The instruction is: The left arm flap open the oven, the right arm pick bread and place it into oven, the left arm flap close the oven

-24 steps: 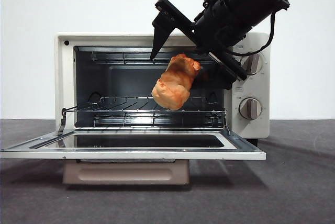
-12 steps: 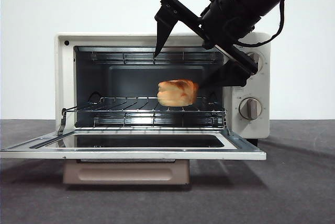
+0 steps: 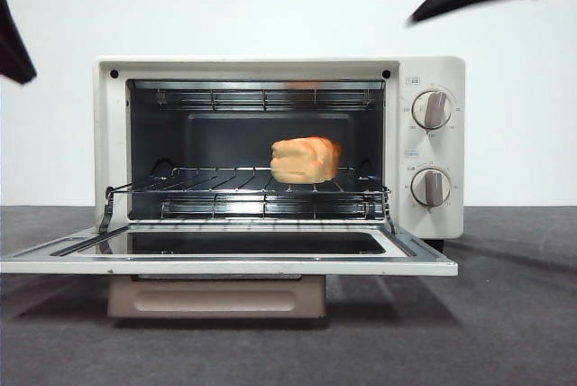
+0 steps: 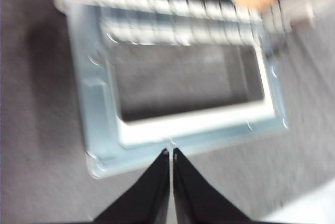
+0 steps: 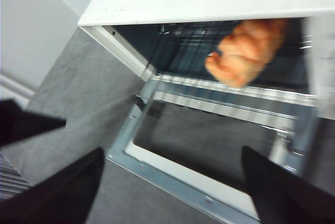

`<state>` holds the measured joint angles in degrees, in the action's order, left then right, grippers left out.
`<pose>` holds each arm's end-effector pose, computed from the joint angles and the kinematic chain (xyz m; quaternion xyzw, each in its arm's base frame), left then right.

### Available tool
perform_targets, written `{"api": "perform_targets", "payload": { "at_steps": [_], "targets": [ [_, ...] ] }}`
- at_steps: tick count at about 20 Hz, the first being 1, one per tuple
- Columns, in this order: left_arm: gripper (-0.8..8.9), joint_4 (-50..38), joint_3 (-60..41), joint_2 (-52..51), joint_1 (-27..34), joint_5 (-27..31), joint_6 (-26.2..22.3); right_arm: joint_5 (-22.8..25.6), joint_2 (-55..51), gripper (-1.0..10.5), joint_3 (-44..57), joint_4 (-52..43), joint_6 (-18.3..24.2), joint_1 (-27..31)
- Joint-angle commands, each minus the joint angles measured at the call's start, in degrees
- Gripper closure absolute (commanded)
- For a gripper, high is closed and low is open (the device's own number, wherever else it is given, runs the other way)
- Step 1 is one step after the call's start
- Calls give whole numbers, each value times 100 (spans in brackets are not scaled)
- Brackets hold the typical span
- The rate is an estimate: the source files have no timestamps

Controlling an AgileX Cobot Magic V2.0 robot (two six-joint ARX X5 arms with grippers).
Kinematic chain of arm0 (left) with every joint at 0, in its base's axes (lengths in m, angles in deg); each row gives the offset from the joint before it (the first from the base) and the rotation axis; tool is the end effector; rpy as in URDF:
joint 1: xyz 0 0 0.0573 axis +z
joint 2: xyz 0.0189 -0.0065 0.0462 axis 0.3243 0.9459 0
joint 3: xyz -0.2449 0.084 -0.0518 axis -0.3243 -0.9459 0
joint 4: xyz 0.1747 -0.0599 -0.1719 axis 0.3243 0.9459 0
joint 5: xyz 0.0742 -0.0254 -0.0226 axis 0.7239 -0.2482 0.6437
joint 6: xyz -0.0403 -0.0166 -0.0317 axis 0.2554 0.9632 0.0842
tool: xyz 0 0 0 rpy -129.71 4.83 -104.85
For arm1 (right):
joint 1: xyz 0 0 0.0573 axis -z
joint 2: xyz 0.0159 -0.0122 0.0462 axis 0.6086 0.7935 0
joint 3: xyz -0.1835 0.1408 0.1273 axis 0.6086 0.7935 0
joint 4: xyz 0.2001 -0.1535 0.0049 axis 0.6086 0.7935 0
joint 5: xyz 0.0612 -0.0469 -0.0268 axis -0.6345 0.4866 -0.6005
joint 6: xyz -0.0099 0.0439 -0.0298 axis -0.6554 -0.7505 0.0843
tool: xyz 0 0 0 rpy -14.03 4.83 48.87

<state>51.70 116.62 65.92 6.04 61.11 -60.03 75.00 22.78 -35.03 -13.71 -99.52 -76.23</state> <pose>0.1697 -0.0502 0.2794 -0.1845 0.4695 -0.1967 0.8407 0.1432 0.1207 0.3248 0.1913 0.3277 0.3137 0.8704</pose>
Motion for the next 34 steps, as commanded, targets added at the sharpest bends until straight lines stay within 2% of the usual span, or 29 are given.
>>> {"api": "perform_targets", "payload": {
  "at_steps": [1,3,7,13,16,18,22,27,29,32,34],
  "targets": [
    [799,-122,42,509,533,-275,-319,109,-590,658,-68,492,509,-39],
    [799,-542,-208,927,925,-811,-210,225,-1217,756,-68,1084,756,-42],
    [799,-1082,-911,1443,1040,-953,-151,487,-2094,899,-68,1969,793,-39],
    [799,-1674,-1965,1473,1023,-855,-50,481,-2481,901,-68,2173,778,-42],
    [799,-1819,-2083,1491,1019,-970,31,356,-2476,901,-68,2173,916,-46],
    [799,-1978,-2083,1521,1019,-1241,92,133,-2476,901,-68,2173,968,-46],
    [799,-2190,-2083,1606,1019,-1552,227,-7,-2476,900,-68,2175,966,-46],
    [799,-2457,-2081,1613,1021,-2070,481,-9,-2476,901,-68,2175,940,-46],
    [799,-2669,-2081,1613,1040,-2356,682,-9,-2476,900,-68,2175,918,-46],
    [798,-3292,-1996,1606,1145,-2857,1287,-24,-2476,901,-68,2175,879,-46],
    [798,-3757,-1847,1596,1217,-2872,1707,-28,-2476,900,-68,2175,855,-46]
  ]
}}
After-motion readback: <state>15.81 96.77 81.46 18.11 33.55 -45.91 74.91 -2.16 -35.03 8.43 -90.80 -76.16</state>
